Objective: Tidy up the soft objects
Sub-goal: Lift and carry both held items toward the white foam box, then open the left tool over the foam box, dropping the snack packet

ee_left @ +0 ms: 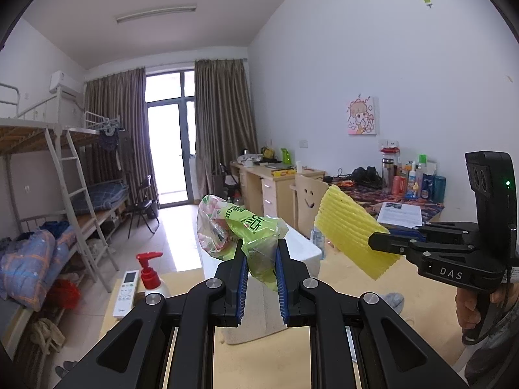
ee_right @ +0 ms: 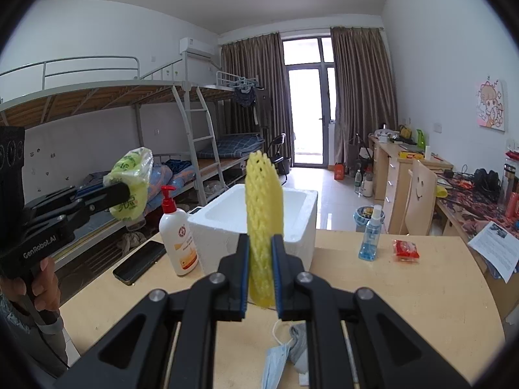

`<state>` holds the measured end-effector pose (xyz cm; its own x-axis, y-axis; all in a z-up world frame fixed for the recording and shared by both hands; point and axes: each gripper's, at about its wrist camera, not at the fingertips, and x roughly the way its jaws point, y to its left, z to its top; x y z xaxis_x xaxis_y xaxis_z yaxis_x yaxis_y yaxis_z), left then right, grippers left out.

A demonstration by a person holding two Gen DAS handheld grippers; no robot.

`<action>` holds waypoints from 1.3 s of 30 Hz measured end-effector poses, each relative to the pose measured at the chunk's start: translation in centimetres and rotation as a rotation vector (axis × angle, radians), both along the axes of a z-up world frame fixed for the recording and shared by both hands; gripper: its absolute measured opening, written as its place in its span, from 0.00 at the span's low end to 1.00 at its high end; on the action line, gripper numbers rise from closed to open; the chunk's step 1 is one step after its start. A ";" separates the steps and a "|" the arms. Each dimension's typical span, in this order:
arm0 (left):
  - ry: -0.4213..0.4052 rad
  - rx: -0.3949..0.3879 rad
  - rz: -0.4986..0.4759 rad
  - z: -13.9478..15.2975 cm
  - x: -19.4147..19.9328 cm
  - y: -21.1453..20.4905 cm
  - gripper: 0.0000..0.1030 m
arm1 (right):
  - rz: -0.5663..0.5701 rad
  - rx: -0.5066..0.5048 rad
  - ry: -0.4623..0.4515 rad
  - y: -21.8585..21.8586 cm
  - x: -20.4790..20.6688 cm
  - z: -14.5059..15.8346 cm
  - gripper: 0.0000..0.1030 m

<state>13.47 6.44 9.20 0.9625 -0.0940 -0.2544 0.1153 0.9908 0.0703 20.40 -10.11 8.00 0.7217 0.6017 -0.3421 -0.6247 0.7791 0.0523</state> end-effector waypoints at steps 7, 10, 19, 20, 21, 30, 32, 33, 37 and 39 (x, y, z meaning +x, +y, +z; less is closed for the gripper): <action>0.017 0.000 0.007 0.4 2.1 0.4 0.16 | 0.016 -0.006 0.005 0.8 1.6 0.7 0.15; 0.022 -0.001 0.013 0.5 2.9 0.6 0.16 | 0.019 -0.015 0.007 1.2 2.2 0.7 0.15; 0.030 -0.010 0.018 0.8 4.8 1.0 0.17 | 0.017 -0.025 0.013 2.2 3.9 0.9 0.15; 0.033 -0.009 0.022 0.8 5.0 1.1 0.16 | 0.016 -0.031 0.013 2.3 4.1 0.9 0.15; 0.037 -0.009 0.023 0.8 5.3 1.1 0.16 | 0.020 -0.035 0.014 2.5 4.3 0.9 0.15; 0.069 -0.002 0.070 0.5 8.4 1.5 0.17 | 0.040 -0.084 0.008 4.2 6.3 1.1 0.15; 0.079 -0.003 0.077 0.2 9.0 1.5 0.16 | 0.040 -0.100 0.011 4.7 6.9 1.1 0.15; 0.084 0.006 0.089 0.1 9.5 1.5 0.16 | 0.048 -0.108 0.014 4.8 7.3 1.0 0.15; 0.100 0.031 0.118 -0.4 10.9 1.3 0.17 | 0.061 -0.127 0.005 5.2 7.9 1.1 0.15; 0.105 0.038 0.121 -0.5 11.3 1.2 0.17 | 0.061 -0.122 0.006 5.2 8.0 1.1 0.15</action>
<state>24.82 7.62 8.67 0.9341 0.0324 -0.3556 0.0042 0.9948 0.1018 28.39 -4.91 9.12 0.6828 0.5979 -0.4198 -0.6712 0.7404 -0.0370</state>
